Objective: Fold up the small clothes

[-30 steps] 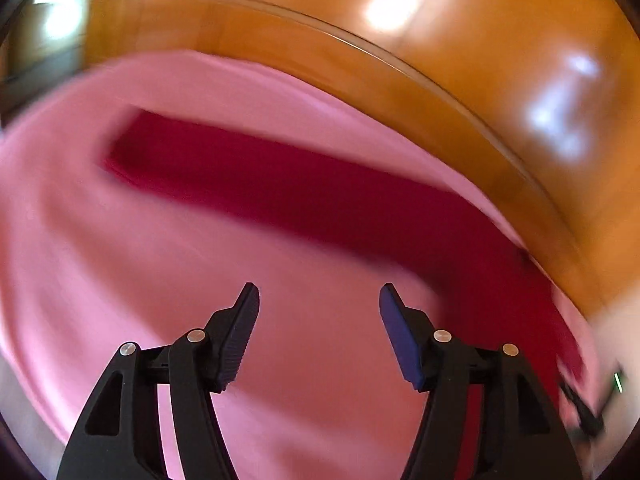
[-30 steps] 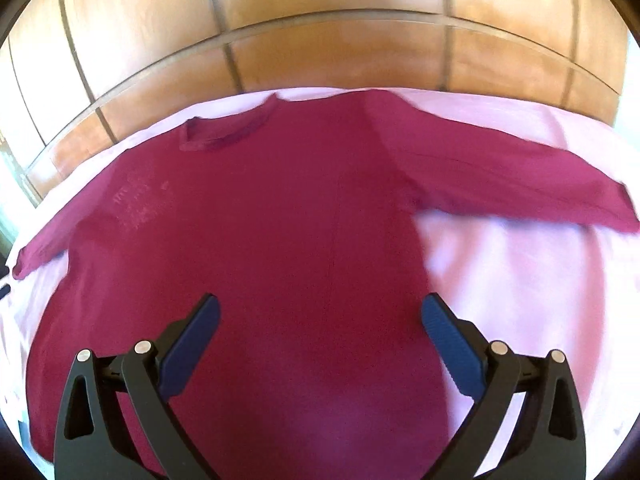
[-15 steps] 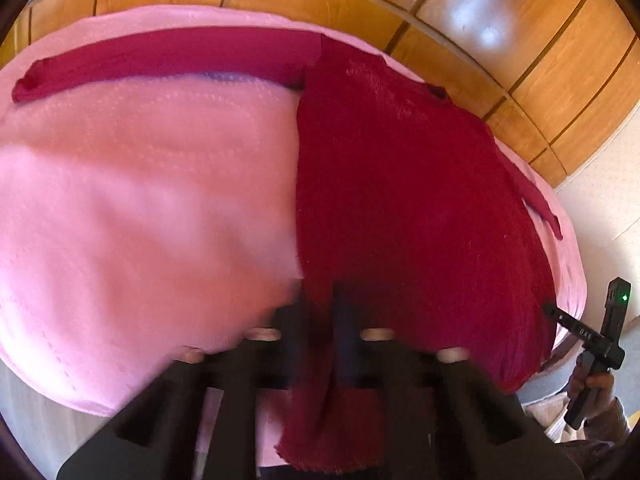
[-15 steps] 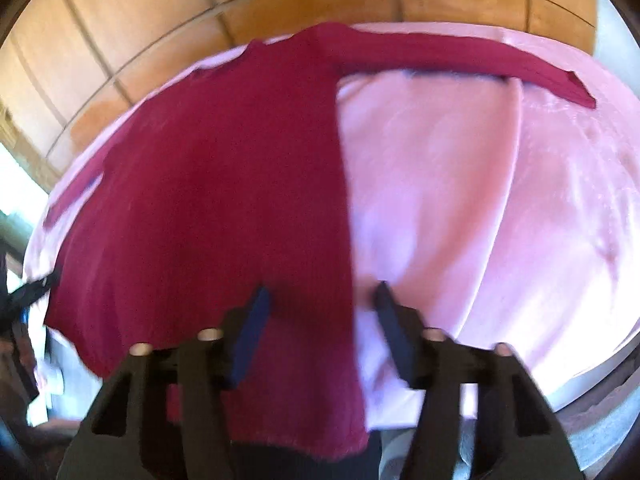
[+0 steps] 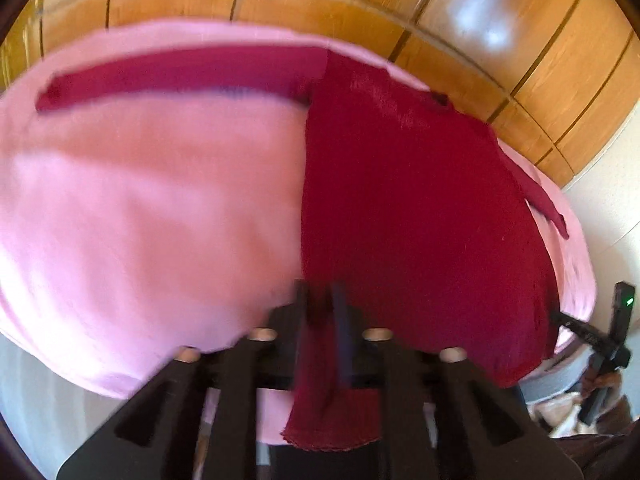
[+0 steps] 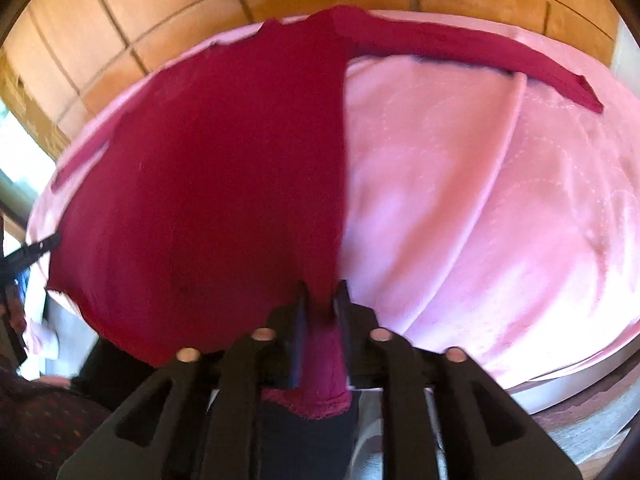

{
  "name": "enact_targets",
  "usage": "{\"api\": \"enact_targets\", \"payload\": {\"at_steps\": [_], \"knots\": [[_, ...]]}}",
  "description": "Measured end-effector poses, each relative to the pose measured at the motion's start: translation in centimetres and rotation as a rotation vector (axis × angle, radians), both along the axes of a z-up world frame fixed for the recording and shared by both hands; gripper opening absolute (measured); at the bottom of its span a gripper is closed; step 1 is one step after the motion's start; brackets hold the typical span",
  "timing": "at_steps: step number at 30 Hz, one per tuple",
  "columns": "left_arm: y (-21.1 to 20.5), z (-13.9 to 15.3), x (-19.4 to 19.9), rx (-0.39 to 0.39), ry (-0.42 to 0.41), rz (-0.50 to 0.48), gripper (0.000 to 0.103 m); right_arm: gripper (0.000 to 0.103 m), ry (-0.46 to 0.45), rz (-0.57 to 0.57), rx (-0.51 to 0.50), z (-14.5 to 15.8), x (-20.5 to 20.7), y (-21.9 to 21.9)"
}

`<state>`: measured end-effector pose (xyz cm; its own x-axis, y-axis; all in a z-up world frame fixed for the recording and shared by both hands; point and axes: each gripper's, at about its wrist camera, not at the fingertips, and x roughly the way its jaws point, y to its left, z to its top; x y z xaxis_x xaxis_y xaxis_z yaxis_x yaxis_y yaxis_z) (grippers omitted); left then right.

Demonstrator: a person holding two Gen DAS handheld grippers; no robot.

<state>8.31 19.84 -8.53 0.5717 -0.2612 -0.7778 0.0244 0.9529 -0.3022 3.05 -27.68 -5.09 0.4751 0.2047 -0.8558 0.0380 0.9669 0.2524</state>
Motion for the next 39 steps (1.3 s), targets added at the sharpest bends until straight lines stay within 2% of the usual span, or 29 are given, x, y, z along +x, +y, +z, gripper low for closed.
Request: {"api": "enact_targets", "payload": {"at_steps": [2, 4, 5, 6, 7, 11, 14, 19, 23, 25, 26, 28, 32, 33, 36, 39], "knots": [[0.0, 1.3, 0.2, 0.010, -0.046, 0.020, 0.036, 0.048, -0.033, -0.083, 0.051, 0.9, 0.7, -2.6], [-0.1, 2.5, 1.0, -0.002, -0.080, 0.041, 0.036, 0.049, -0.073, -0.206, 0.102, 1.7, 1.9, -6.2], [-0.3, 2.7, 1.3, -0.002, -0.089, 0.044, 0.043, 0.051, -0.085, -0.251, 0.125, 1.6, 2.6, -7.6], [-0.8, 3.0, 1.9, -0.006, -0.103, 0.043, 0.053, 0.053, -0.105, -0.341, 0.180, 1.5, 3.6, -10.3], [-1.3, 3.1, 2.3, -0.010, -0.112, 0.044, 0.056, 0.053, -0.114, -0.397, 0.215, 1.4, 4.2, -12.0], [-3.9, 2.3, 4.5, -0.045, -0.079, 0.020, 0.057, 0.054, -0.147, -0.641, 0.323, 0.0, 7.8, -19.3], [-6.5, 1.5, 6.0, -0.059, -0.049, -0.015, 0.057, 0.053, -0.164, -0.775, 0.406, -1.1, 10.0, -23.3], [-10.9, -0.2, 7.4, 0.043, -0.021, -0.120, 0.059, 0.052, -0.162, -0.937, 0.444, -3.0, 13.2, -29.1], [-11.9, -2.0, 8.2, 0.079, 0.030, -0.143, 0.059, 0.048, -0.167, -0.989, 0.444, -4.2, 15.3, -31.7], [-11.8, -2.5, 8.5, 0.078, 0.044, -0.134, 0.059, 0.037, -0.153, -1.006, 0.396, -4.1, 16.0, -32.5], [-12.0, -2.6, 8.6, 0.076, 0.047, -0.131, 0.060, 0.003, -0.115, -1.001, 0.315, -4.0, 16.5, -32.9], [-11.8, -2.7, 8.6, 0.061, 0.048, -0.135, 0.063, 0.005, -0.092, -0.997, 0.238, -4.1, 16.0, -33.2], [-11.9, -2.8, 8.8, 0.076, 0.045, -0.143, 0.064, 0.005, -0.097, -0.992, 0.198, -3.8, 15.4, -32.9], [-11.9, -2.7, 8.8, 0.069, 0.043, -0.148, 0.068, 0.005, -0.096, -0.986, 0.188, -3.5, 15.5, -32.6], [-12.0, -2.3, 8.6, 0.048, 0.034, -0.156, 0.070, 0.005, -0.172, -0.899, 0.191, -0.4, 15.9, -30.6], [-11.4, -1.9, 8.4, -0.011, 0.022, -0.148, 0.070, 0.005, -0.243, -0.783, 0.201, 3.2, 17.1, -27.9]]}}
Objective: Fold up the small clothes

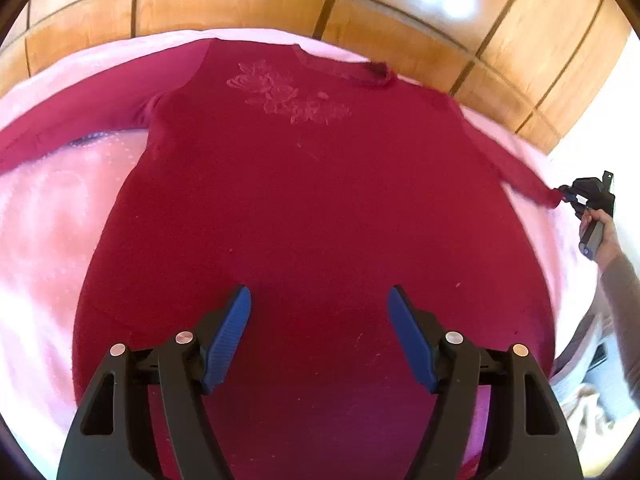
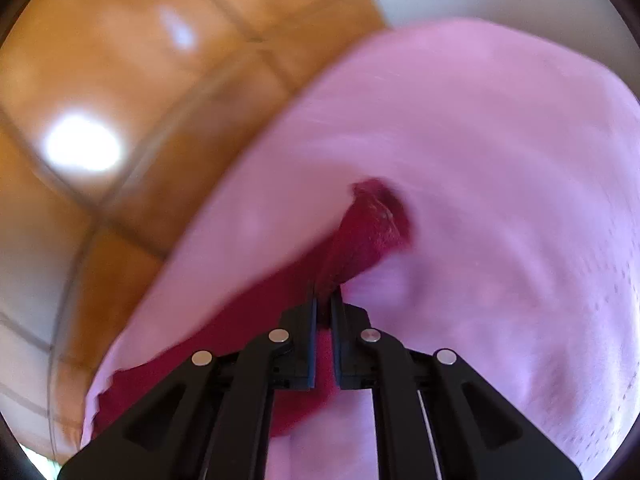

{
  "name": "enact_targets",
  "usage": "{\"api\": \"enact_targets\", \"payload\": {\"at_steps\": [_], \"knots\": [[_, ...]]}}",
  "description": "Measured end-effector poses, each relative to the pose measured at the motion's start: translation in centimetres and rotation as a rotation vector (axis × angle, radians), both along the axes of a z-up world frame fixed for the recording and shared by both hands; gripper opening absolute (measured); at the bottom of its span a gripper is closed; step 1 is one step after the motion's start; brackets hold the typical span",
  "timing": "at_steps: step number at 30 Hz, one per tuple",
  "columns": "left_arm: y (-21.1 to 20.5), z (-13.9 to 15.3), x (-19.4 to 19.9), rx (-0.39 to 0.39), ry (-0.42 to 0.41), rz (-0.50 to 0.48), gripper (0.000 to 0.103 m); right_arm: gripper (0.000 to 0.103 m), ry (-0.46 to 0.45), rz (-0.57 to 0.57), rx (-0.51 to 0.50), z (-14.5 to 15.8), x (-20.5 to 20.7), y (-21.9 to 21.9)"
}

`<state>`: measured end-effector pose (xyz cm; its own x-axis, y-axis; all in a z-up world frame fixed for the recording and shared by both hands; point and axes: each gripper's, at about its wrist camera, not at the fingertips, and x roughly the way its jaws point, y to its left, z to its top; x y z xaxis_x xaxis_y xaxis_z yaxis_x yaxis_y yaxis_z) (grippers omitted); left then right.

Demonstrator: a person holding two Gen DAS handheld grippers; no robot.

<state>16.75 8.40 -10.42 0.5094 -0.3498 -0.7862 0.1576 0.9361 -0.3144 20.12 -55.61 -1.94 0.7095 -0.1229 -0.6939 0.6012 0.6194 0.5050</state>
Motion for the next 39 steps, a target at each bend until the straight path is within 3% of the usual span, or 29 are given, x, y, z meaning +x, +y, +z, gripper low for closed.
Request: {"api": "enact_targets", "payload": {"at_steps": [3, 5, 9, 15, 19, 21, 22, 24, 27, 32, 39], "knots": [[0.6, 0.1, 0.1, -0.036, 0.002, 0.012, 0.071, 0.005, -0.062, 0.140, -0.034, 3.4, 2.3, 4.2], [1.0, 0.2, 0.1, -0.043, -0.004, 0.036, 0.082, 0.005, -0.092, 0.239, -0.048, 4.9, 4.0, 8.0], [2.1, 0.8, 0.1, -0.110, -0.004, 0.065, 0.091, 0.005, -0.135, 0.473, -0.057, 6.9, 8.0, 18.7], [3.7, 2.1, 0.3, -0.139, -0.037, 0.098, 0.099, 0.005, -0.099, 0.779, -0.032, 5.0, 13.5, 35.9], [5.1, 3.3, 1.0, -0.164, -0.076, 0.124, 0.099, 0.005, -0.049, 0.926, -0.008, 2.6, 15.0, 43.7], [5.9, 3.7, 1.8, -0.179, -0.086, 0.145, 0.099, 0.013, -0.025, 0.991, -0.023, 1.5, 15.0, 46.7], [6.2, 3.8, 2.2, -0.193, -0.083, 0.145, 0.099, 0.018, -0.025, 1.004, -0.020, 1.4, 14.9, 47.2], [7.1, 3.9, 3.2, -0.214, -0.085, 0.180, 0.099, 0.042, -0.050, 1.001, -0.022, 1.9, 14.5, 47.1], [7.5, 4.2, 5.1, -0.220, -0.081, 0.177, 0.099, 0.061, -0.112, 0.959, -0.030, 3.5, 13.2, 43.7], [6.6, 4.5, 9.2, -0.220, -0.070, 0.167, 0.099, 0.069, -0.106, 0.837, -0.065, 3.0, 8.9, 35.8], [3.7, 2.3, 17.9, -0.173, 0.011, 0.156, 0.079, 0.073, -0.003, 0.620, -0.064, -0.6, 3.4, 25.4]]}}
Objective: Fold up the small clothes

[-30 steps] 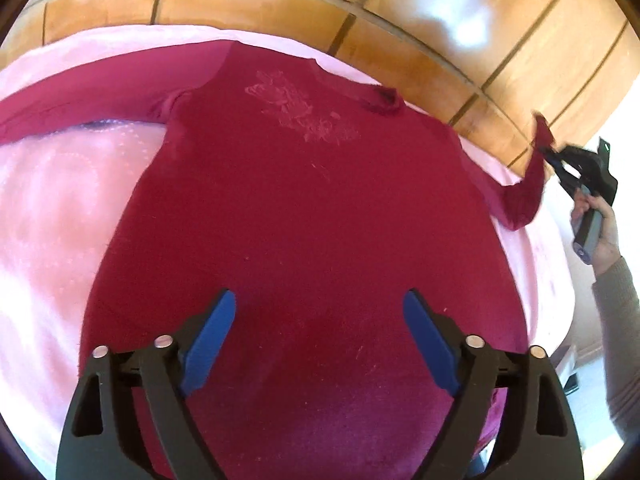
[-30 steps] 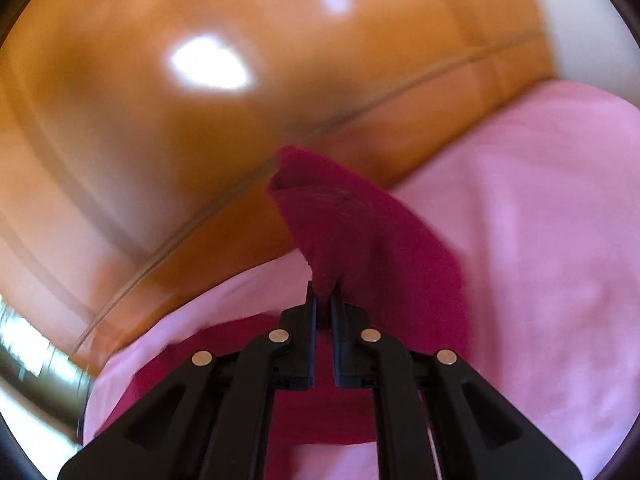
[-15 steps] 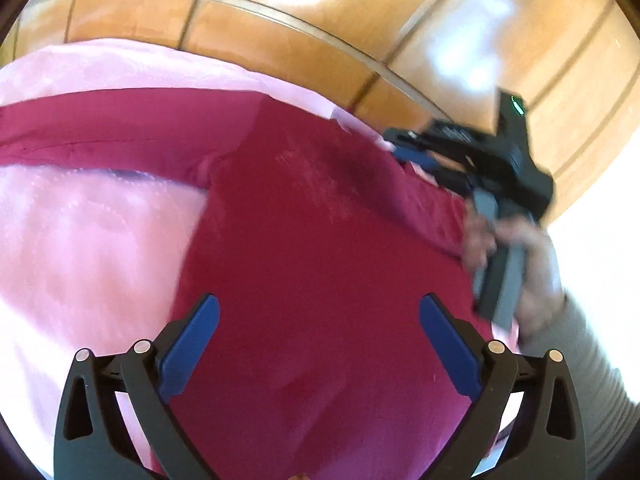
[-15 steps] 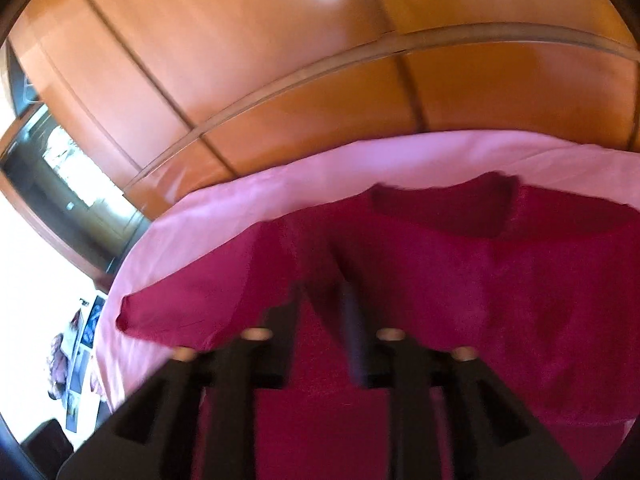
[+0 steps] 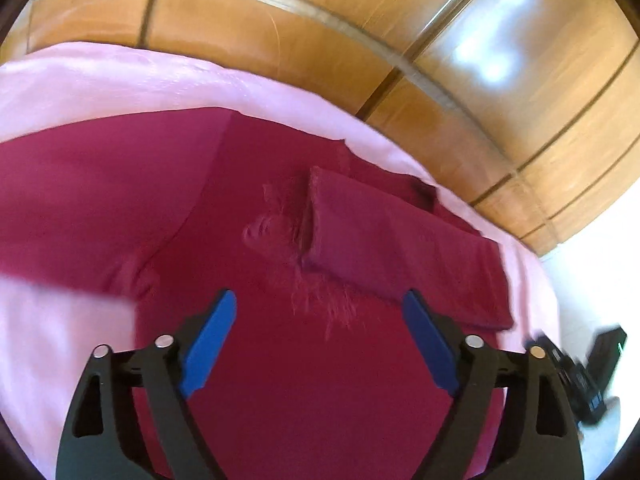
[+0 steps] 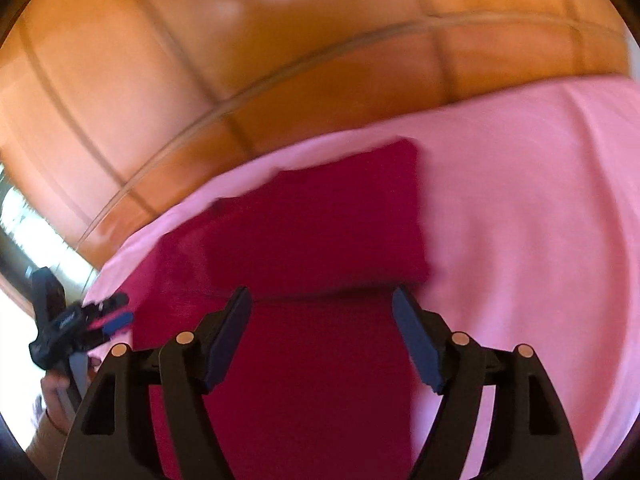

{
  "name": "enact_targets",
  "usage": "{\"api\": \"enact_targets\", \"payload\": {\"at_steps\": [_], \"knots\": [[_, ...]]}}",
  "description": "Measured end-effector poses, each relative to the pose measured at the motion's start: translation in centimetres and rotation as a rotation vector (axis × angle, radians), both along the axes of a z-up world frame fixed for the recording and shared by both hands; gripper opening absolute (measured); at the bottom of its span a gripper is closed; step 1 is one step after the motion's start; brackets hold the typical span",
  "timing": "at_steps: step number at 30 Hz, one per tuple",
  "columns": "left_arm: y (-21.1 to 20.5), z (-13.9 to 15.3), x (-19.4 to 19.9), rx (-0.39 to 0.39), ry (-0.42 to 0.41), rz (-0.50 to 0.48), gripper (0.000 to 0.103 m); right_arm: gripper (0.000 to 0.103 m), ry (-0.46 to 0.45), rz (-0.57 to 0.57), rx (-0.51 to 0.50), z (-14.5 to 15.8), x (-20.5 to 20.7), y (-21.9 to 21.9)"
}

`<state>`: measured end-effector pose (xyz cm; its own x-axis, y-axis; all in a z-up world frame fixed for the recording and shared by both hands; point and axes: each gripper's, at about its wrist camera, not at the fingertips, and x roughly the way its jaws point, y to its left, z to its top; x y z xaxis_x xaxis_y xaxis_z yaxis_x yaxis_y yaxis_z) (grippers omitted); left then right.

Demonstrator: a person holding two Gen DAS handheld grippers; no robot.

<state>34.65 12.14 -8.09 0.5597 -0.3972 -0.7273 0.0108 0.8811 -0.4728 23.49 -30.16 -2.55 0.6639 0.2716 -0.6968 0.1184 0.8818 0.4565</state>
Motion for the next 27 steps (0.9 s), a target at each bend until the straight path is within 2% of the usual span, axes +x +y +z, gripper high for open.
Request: {"api": "enact_targets", "payload": {"at_steps": [1, 4, 5, 6, 7, 11, 13, 16, 19, 20, 22, 23, 25, 26, 27], "knots": [[-0.4, -0.6, 1.3, -0.006, 0.017, -0.009, 0.077, 0.071, 0.003, -0.019, 0.000, -0.1, -0.3, -0.9], [-1.2, -2.0, 4.0, -0.045, 0.041, -0.007, 0.068, 0.056, -0.007, -0.056, 0.012, -0.2, 0.0, -2.8], [-1.5, -2.4, 4.8, -0.051, 0.049, -0.011, 0.055, 0.050, -0.011, -0.056, 0.013, -0.2, 0.4, -2.9], [-1.9, -2.9, 5.6, -0.055, 0.064, -0.025, 0.026, 0.048, -0.019, -0.051, 0.004, -0.1, 1.1, -3.0], [-2.2, -3.2, 6.1, -0.046, 0.071, -0.036, 0.014, 0.047, -0.021, -0.047, -0.001, 0.4, 1.3, -3.0], [-1.4, -1.5, 5.3, -0.049, -0.004, -0.014, 0.012, 0.044, -0.037, 0.006, -0.026, 0.9, 3.9, -1.2], [-0.6, -0.5, 4.3, -0.024, -0.044, 0.000, 0.012, 0.044, -0.034, 0.030, -0.041, 0.6, 5.2, 0.1], [-0.2, -0.8, 4.4, 0.080, -0.033, 0.007, 0.012, 0.044, 0.014, 0.044, -0.107, -1.2, 8.0, 2.2], [-0.2, -2.5, 4.7, 0.145, 0.015, 0.013, 0.013, 0.044, 0.119, 0.047, -0.196, -4.3, 9.9, 4.2], [-0.3, -3.2, 4.7, 0.175, 0.023, 0.013, 0.013, 0.045, 0.114, 0.044, -0.223, -4.9, 10.0, 4.6], [-0.2, -3.7, 4.2, 0.184, 0.004, 0.022, 0.015, 0.045, 0.097, 0.034, -0.273, -4.9, 9.8, 5.3], [-0.3, -3.5, 3.9, 0.197, -0.001, 0.030, 0.017, 0.047, 0.100, 0.035, -0.276, -4.8, 9.8, 5.3], [0.1, -2.7, 2.7, 0.192, -0.018, 0.049, 0.034, 0.049, 0.108, 0.033, -0.277, -4.6, 9.8, 5.3], [0.2, -2.5, 2.2, 0.183, -0.030, 0.064, 0.051, 0.050, 0.109, 0.028, -0.285, -4.2, 9.6, 5.4], [1.0, -1.9, 1.0, 0.169, -0.051, 0.103, 0.056, 0.057, 0.095, 0.028, -0.293, -3.5, 9.2, 5.8]]}}
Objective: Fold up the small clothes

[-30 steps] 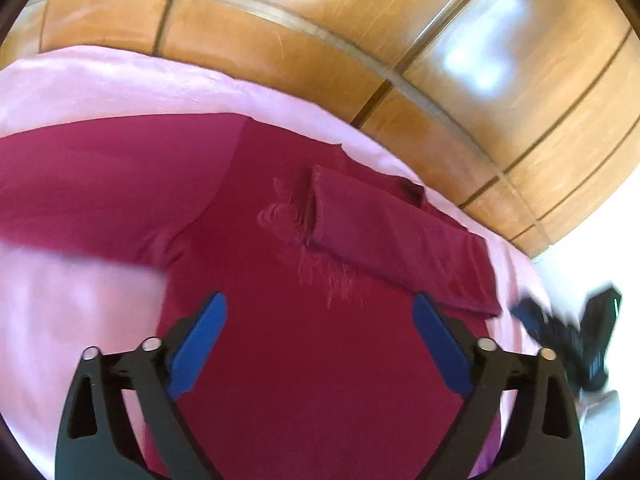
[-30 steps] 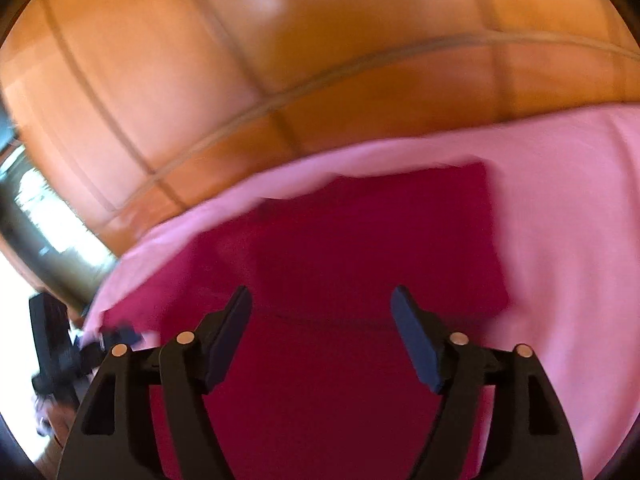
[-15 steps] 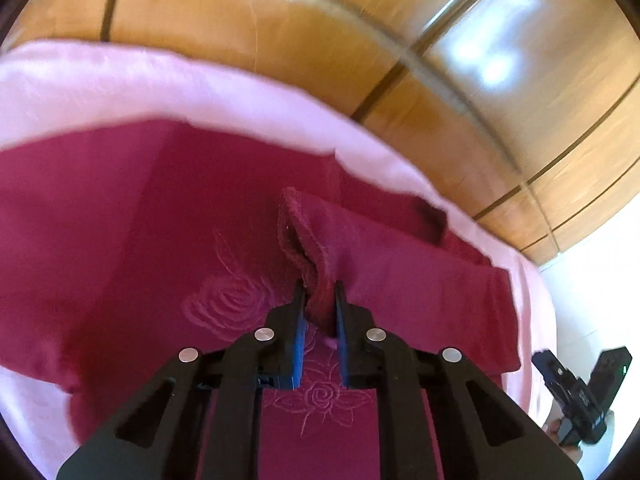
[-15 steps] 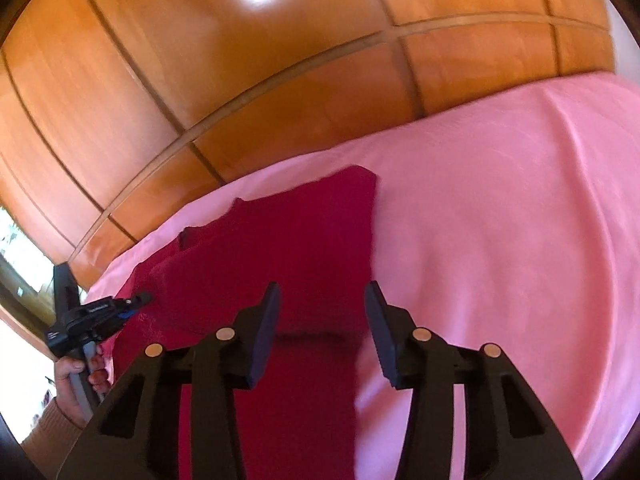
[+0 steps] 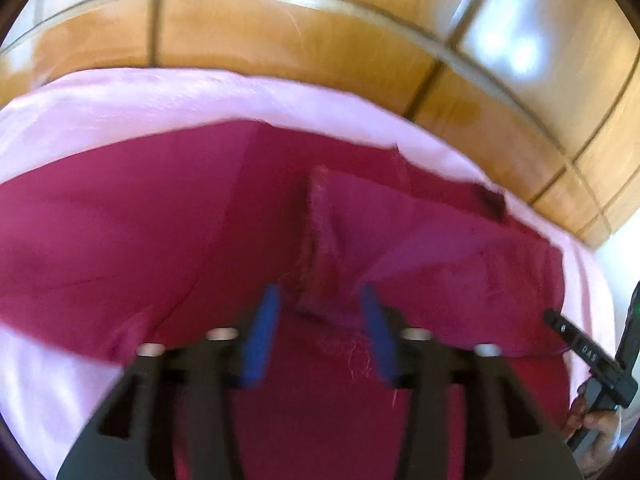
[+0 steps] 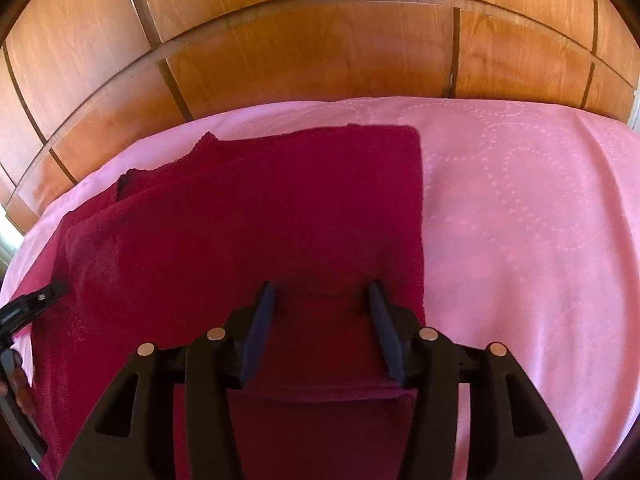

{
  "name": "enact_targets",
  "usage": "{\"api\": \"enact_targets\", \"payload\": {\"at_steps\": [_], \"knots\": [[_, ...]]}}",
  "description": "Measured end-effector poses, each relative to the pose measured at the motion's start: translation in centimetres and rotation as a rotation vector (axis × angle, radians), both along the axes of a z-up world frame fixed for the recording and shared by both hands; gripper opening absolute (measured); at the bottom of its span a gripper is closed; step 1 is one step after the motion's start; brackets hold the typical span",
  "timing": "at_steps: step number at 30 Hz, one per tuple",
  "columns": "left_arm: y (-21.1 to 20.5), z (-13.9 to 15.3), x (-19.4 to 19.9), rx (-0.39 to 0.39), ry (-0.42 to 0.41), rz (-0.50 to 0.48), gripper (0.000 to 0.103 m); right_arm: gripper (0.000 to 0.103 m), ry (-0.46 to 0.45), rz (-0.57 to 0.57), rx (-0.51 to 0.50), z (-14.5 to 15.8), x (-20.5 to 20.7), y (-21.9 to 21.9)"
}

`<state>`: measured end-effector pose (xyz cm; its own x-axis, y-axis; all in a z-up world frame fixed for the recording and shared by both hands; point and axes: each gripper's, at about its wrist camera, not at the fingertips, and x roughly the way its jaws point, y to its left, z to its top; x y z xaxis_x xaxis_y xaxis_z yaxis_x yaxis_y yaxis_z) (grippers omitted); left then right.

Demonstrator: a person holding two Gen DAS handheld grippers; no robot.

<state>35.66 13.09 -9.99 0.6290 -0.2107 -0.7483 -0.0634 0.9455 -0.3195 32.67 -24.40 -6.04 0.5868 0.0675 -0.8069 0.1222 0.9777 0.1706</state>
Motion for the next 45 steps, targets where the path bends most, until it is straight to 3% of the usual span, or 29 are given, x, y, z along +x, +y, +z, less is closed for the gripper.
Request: {"api": "enact_targets", "payload": {"at_steps": [3, 9, 13, 19, 23, 29, 33, 34, 36, 37, 40, 42, 45], "knots": [[2.5, 0.7, -2.9, -0.073, -0.020, 0.053, 0.056, 0.073, -0.065, 0.025, -0.002, 2.0, -2.6, 1.5], [9.2, 1.0, -9.6, -0.140, -0.019, 0.184, 0.056, 0.079, -0.047, 0.137, -0.003, 1.6, -8.0, 6.2], [16.0, 0.1, -14.1, -0.247, 0.020, 0.342, 0.056, 0.086, -0.018, 0.205, -0.050, 0.3, -9.9, 9.2], [25.4, -0.5, -20.9, -0.347, -0.030, 0.600, 0.056, 0.097, -0.031, 0.214, -0.137, -2.0, -11.6, 11.5], [29.9, 0.4, -22.3, -0.372, -0.078, 0.705, 0.056, 0.101, -0.026, 0.214, -0.114, -2.3, -11.3, 11.4], [34.9, 0.2, -19.3, -0.403, -0.059, 0.808, 0.055, 0.101, -0.041, 0.213, -0.128, -2.4, -11.6, 11.6], [36.0, -0.7, -16.2, -0.347, -0.014, 0.845, 0.050, 0.101, -0.041, 0.212, -0.131, -2.4, -11.7, 11.6], [36.6, -1.1, -16.1, -0.345, -0.003, 0.861, 0.045, 0.101, -0.040, 0.212, -0.133, -2.4, -11.8, 11.6], [37.1, -1.7, -14.5, -0.300, 0.036, 0.870, 0.017, 0.101, -0.040, 0.213, -0.131, -2.4, -11.8, 11.5], [37.0, -1.8, -14.0, -0.281, 0.044, 0.867, 0.009, 0.101, -0.040, 0.212, -0.128, -2.4, -11.8, 11.5], [36.3, -0.9, -13.8, -0.247, 0.027, 0.857, 0.006, 0.101, -0.042, 0.212, -0.129, -2.5, -11.8, 11.5], [34.3, 1.3, -12.8, -0.224, -0.057, 0.776, 0.006, 0.101, -0.039, 0.212, -0.131, -2.5, -11.8, 11.6], [27.8, 4.9, -12.3, -0.122, -0.150, 0.584, 0.006, 0.101, -0.039, 0.211, -0.128, -2.5, -11.8, 11.6]]}}
